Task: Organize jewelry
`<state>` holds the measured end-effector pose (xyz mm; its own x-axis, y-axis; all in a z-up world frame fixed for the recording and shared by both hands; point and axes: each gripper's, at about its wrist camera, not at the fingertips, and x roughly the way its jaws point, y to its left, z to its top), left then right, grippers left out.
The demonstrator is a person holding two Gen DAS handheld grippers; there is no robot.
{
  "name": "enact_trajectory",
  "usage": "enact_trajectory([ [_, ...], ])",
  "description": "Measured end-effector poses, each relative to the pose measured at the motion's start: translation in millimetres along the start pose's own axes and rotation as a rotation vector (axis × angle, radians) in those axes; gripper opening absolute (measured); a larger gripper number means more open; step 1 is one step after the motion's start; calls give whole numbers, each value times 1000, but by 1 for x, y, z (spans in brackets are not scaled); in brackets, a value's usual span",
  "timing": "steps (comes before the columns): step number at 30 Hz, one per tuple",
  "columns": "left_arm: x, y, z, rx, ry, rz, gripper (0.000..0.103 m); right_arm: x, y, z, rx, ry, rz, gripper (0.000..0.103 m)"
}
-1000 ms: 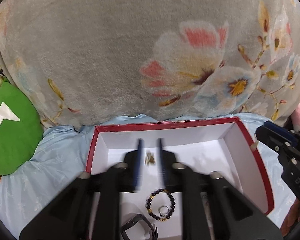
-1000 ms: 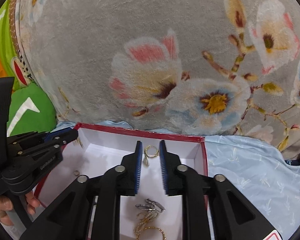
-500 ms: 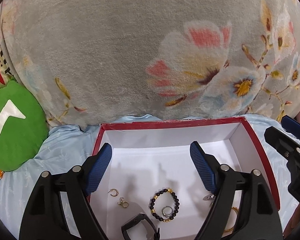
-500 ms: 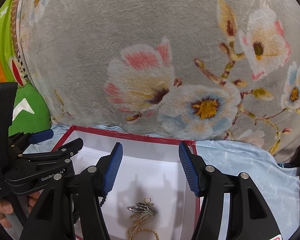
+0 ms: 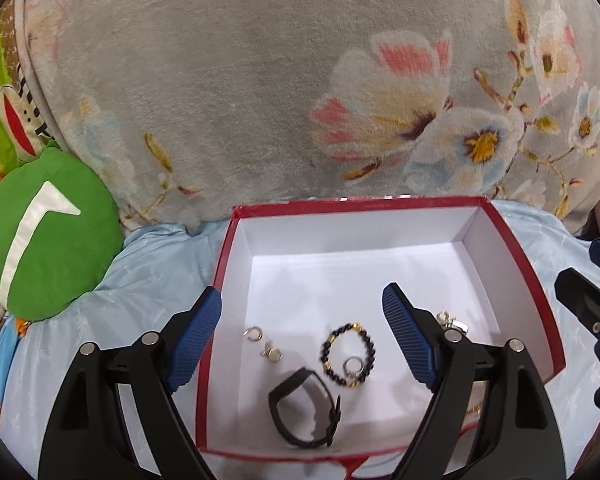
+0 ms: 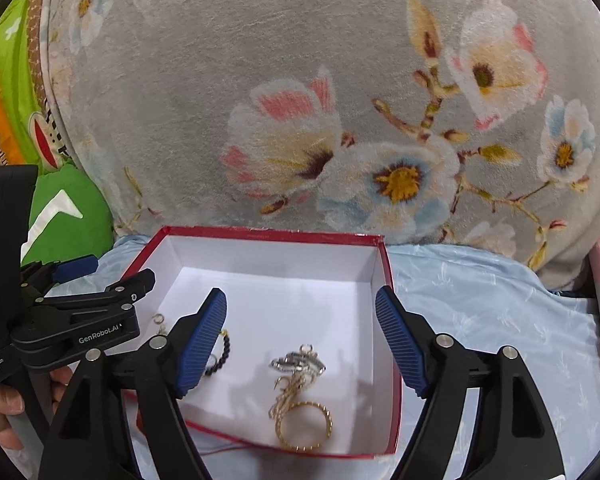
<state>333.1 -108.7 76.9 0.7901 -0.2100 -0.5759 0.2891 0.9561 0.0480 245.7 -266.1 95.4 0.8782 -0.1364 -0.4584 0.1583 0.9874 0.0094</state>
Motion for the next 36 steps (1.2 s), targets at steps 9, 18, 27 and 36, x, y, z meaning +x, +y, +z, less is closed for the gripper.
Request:
enact_trajectory([
  [9, -28, 1, -28, 20, 28, 38, 87, -27, 13, -25, -11, 29, -37, 86],
  [18, -37, 8, -43, -18, 82, 94, 97, -29, 4, -41, 83, 100, -74, 88],
  [27, -16, 15, -48, -114, 137, 81, 97, -3, 12, -46, 84, 136, -103, 88],
  [36, -17, 19, -48, -119, 134, 87, 98, 7, 9, -53, 79, 185, -97, 88],
])
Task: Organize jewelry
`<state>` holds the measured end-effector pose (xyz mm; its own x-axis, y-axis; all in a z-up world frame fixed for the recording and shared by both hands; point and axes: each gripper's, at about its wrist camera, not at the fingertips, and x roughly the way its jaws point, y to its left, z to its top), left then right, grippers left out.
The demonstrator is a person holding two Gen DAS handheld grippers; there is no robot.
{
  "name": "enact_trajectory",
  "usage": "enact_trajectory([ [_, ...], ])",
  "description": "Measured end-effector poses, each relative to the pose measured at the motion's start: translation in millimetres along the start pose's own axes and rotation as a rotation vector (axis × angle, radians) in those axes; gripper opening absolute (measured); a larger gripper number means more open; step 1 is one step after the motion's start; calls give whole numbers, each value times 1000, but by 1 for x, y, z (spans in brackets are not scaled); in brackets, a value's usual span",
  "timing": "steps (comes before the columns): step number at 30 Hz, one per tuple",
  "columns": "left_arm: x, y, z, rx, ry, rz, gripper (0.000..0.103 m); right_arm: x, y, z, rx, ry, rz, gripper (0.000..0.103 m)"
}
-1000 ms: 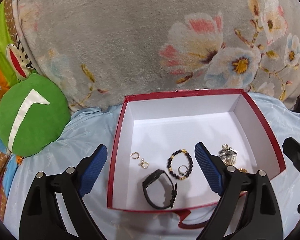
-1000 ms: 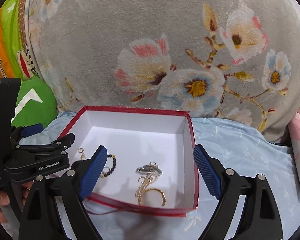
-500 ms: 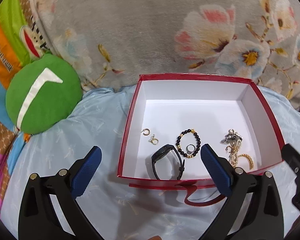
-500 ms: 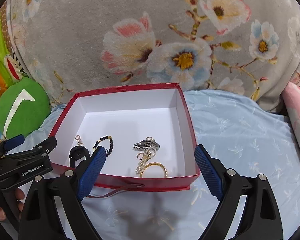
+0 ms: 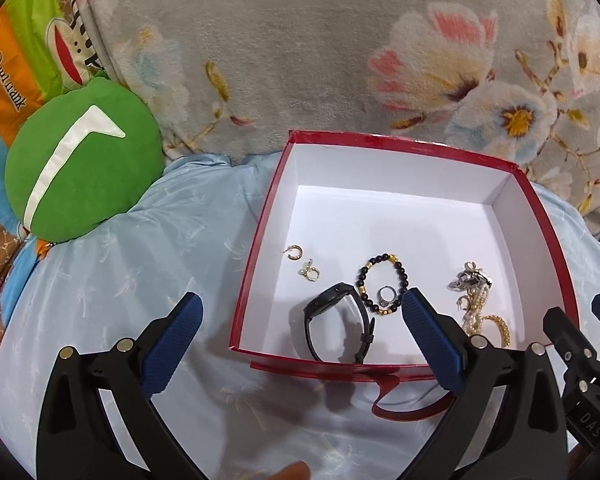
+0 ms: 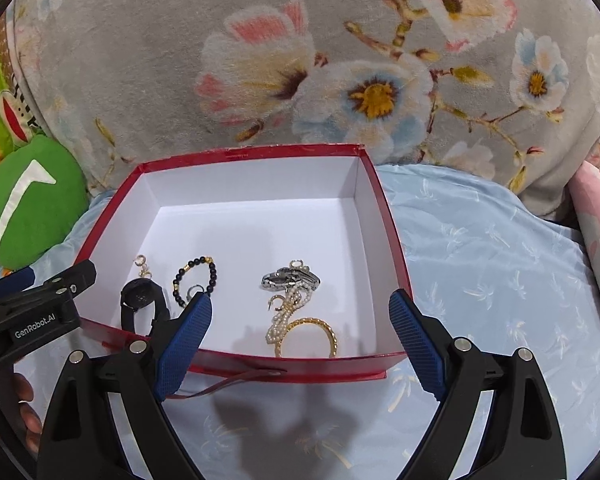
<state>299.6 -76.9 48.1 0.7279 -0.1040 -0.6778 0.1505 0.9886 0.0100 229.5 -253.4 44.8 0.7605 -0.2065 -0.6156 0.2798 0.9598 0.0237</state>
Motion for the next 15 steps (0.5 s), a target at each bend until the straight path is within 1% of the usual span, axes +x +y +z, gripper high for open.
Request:
enact_trajectory([
  [4, 3, -8, -4, 39, 16, 4, 98, 2, 6, -3, -46, 27, -8, 88],
  [9, 8, -5, -7, 30, 42, 29, 97, 3, 12, -7, -80, 53, -13, 88],
  [15, 3, -6, -8, 33, 34, 38, 98, -1, 16, -7, -95, 50, -10, 88],
])
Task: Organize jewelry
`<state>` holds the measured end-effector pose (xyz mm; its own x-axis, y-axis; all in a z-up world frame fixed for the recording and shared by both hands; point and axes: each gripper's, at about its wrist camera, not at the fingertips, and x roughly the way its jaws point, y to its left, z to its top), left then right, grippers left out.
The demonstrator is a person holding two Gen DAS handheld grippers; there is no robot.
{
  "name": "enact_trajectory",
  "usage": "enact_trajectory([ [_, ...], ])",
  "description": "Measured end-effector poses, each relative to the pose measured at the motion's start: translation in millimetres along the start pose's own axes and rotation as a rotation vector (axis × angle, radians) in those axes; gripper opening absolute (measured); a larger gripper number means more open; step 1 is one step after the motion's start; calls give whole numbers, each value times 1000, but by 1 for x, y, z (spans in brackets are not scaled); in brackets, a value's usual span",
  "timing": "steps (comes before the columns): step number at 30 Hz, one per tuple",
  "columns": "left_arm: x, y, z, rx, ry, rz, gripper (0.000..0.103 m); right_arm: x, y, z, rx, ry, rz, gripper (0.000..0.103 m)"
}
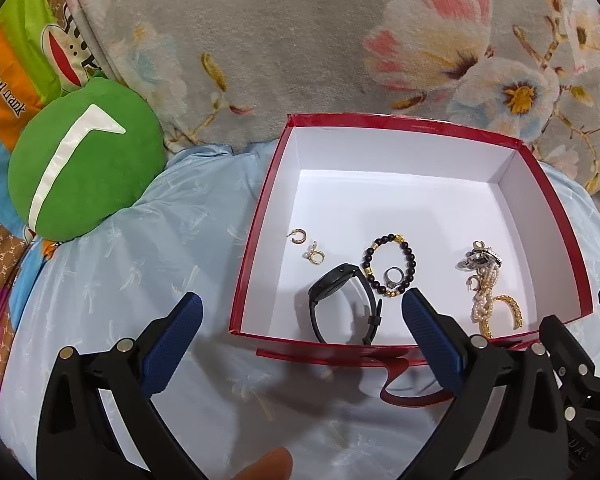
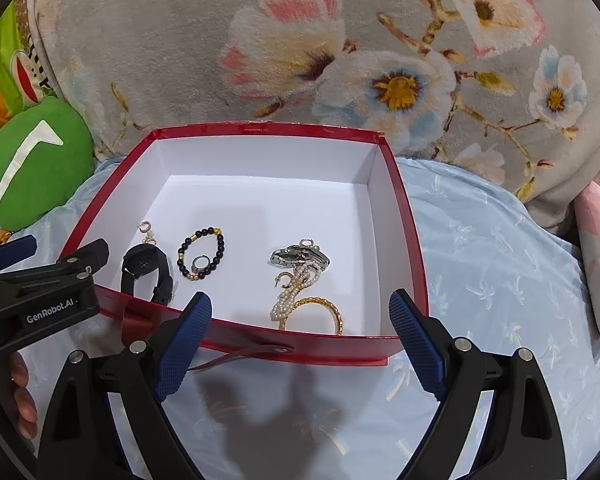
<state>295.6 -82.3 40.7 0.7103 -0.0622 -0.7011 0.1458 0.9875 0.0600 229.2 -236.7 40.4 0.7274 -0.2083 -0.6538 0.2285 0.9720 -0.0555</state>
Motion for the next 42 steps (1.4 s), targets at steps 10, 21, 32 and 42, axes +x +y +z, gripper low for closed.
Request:
enact_trajectory([
  [10, -5, -14, -3, 47, -3, -17, 97, -3, -10, 0, 24, 1, -6, 88],
  [21, -5, -11, -3, 30, 10, -22, 98, -3, -11, 0, 21, -1, -10, 88],
  [32, -5, -11, -4, 32, 12, -22, 98, -1, -10, -1, 20, 4, -9, 88],
  [42, -4, -11, -4, 35, 14, -23, 98, -2, -9, 0, 21, 5, -11, 88],
])
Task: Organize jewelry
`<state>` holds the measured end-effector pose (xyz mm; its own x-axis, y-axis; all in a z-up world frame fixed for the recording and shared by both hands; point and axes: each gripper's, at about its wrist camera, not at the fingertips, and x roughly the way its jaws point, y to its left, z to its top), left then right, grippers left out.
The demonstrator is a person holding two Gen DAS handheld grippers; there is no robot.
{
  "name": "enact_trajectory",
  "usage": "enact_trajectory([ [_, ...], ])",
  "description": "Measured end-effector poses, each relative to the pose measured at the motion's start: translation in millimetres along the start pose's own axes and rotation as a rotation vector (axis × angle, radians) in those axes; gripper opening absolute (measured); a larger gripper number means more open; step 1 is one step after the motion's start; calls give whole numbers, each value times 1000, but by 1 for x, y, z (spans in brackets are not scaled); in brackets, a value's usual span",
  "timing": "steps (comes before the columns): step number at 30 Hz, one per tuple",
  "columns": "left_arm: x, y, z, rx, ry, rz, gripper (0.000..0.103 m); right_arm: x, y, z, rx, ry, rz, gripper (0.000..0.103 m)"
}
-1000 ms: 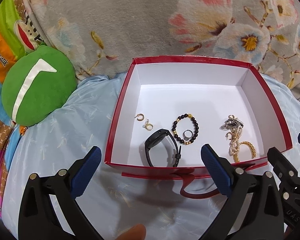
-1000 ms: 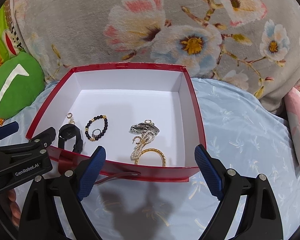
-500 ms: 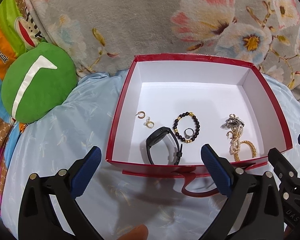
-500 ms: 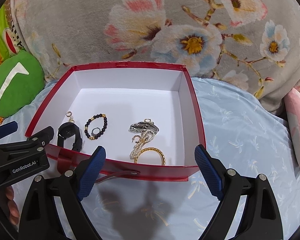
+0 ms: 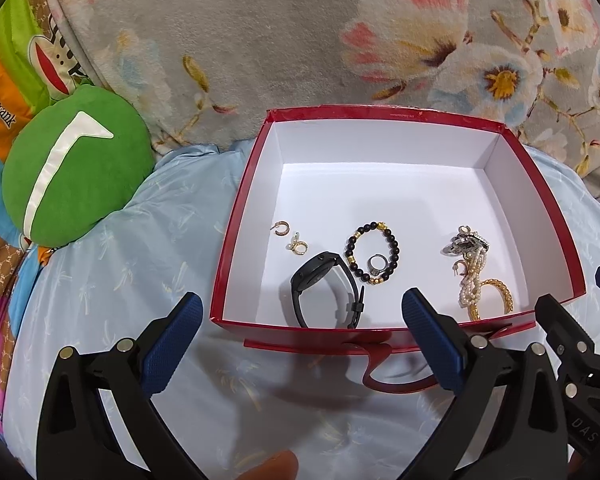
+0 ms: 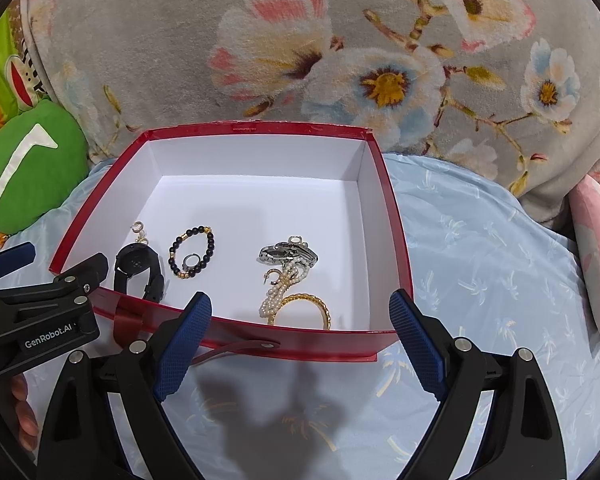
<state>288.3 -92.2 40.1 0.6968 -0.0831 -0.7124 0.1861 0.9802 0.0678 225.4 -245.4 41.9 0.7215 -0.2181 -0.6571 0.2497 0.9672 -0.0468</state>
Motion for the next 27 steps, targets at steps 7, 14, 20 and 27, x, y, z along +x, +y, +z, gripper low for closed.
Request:
enact_trajectory([
  [7, 1, 0, -1, 1, 3, -1, 98, 1, 0, 0, 0, 1, 1, 88],
  [14, 1, 0, -2, 1, 7, 1, 98, 1, 1, -1, 0, 1, 0, 88],
  [20, 1, 1, -3, 6, 8, 3, 98, 2, 1, -1, -1, 3, 0, 88],
  [27, 1, -1, -1, 9, 17, 5, 98, 2, 1, -1, -1, 4, -1, 88],
])
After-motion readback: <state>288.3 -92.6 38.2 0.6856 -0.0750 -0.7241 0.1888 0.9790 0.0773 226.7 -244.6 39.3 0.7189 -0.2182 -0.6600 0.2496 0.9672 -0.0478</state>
